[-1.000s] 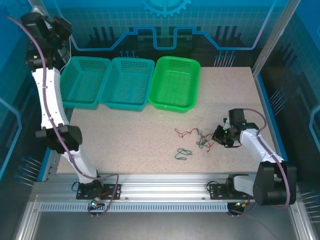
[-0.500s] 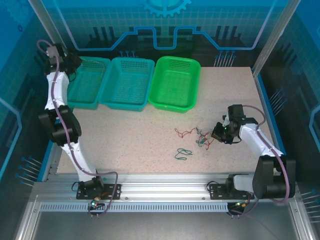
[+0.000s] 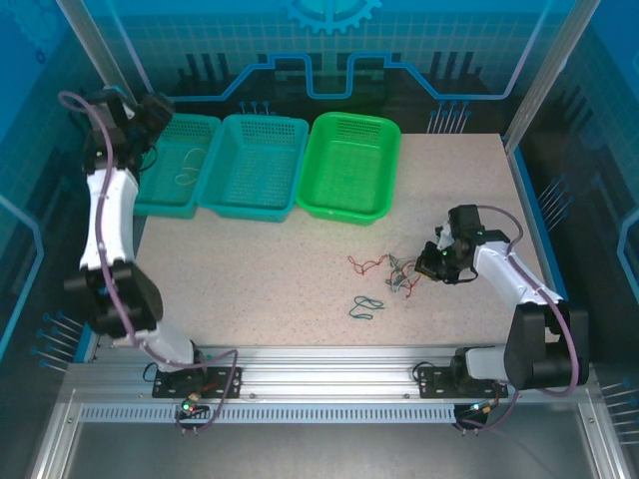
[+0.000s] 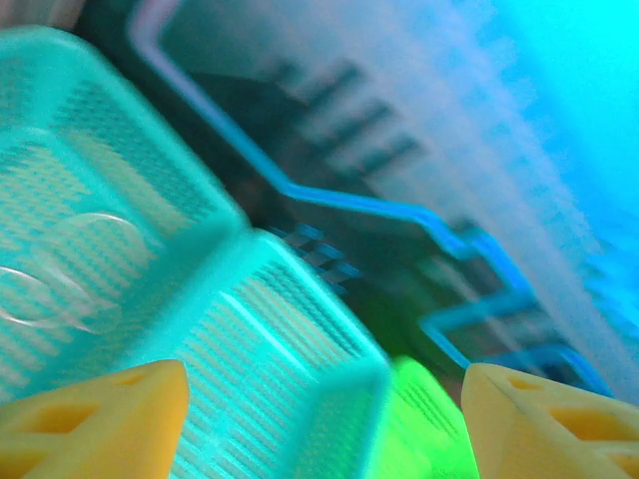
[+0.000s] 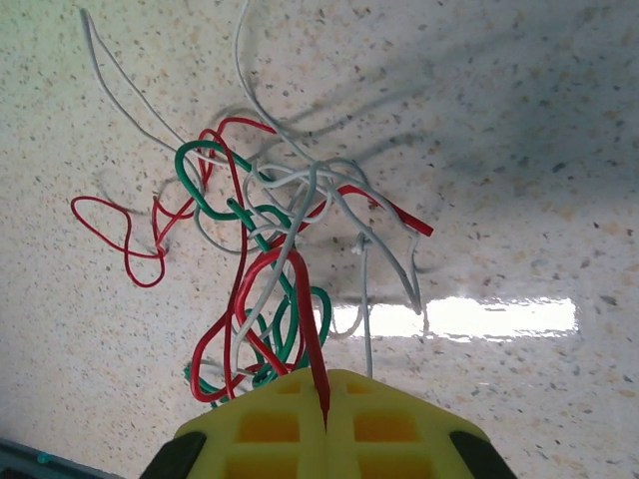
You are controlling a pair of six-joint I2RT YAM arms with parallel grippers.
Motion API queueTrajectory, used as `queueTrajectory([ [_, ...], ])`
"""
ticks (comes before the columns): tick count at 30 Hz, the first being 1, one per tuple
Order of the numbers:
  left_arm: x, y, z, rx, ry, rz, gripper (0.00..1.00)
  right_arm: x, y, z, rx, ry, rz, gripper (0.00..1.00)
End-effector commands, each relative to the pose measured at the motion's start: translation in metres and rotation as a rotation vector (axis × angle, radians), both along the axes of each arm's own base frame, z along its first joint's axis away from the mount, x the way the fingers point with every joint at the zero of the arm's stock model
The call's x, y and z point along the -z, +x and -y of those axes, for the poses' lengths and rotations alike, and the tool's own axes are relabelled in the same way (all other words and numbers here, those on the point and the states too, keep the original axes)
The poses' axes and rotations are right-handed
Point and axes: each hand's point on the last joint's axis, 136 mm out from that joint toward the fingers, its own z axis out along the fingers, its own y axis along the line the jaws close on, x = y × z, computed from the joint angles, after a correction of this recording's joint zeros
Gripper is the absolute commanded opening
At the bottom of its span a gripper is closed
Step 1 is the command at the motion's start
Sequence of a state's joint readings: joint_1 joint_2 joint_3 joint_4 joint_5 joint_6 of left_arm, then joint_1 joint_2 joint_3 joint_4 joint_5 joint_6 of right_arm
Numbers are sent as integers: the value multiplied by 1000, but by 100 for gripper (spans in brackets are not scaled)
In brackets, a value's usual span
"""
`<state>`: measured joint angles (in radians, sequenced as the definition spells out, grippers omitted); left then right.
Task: Untangle the cables
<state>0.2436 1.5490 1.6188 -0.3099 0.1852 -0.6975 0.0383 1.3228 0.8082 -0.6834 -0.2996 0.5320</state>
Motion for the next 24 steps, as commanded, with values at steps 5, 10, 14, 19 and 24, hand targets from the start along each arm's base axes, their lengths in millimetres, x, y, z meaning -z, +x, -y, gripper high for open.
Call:
queueTrajectory([
  [5,49,-110,231,495,-63,-133,72,-2,7,-12,-56,30,41,0],
  [10,109,-172,339,715,-118,-211,71,-7,4,-25,-97,64,58,0],
  [14,144,-192,386,770,-126,-313,70,-11,1,-34,-141,69,73,0],
  [19,178,-172,409,645,-170,-383,73,-15,-10,-51,-218,90,108,0],
  [24,224,-146,407,522,-78,-459,81,-17,-21,-66,-278,85,154,0],
])
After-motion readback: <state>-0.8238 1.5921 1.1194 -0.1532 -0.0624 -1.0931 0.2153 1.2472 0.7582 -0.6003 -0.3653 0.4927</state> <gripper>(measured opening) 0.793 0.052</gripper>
